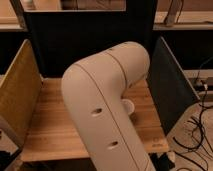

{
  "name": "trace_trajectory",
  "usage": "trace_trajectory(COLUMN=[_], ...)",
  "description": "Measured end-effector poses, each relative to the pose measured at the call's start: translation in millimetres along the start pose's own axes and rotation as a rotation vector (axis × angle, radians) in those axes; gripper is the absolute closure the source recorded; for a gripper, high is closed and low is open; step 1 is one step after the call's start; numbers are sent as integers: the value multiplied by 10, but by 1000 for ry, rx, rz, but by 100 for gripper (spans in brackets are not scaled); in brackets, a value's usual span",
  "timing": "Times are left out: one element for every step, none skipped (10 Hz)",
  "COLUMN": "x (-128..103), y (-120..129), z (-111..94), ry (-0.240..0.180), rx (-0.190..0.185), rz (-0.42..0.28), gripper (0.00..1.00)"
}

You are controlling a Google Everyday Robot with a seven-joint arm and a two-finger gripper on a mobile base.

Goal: Wipe the white sponge on the table

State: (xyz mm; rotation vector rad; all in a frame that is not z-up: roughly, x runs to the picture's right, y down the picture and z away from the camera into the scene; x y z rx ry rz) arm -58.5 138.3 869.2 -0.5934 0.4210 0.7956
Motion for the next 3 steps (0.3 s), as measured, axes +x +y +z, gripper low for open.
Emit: trace_trajectory(x=[-51, -46, 2], y=[-82, -195, -351], z=[-79, -177, -317], ry=[-28, -55, -96], rx=[11, 25, 34], rz=[20, 54, 112], gripper=[89, 88, 85])
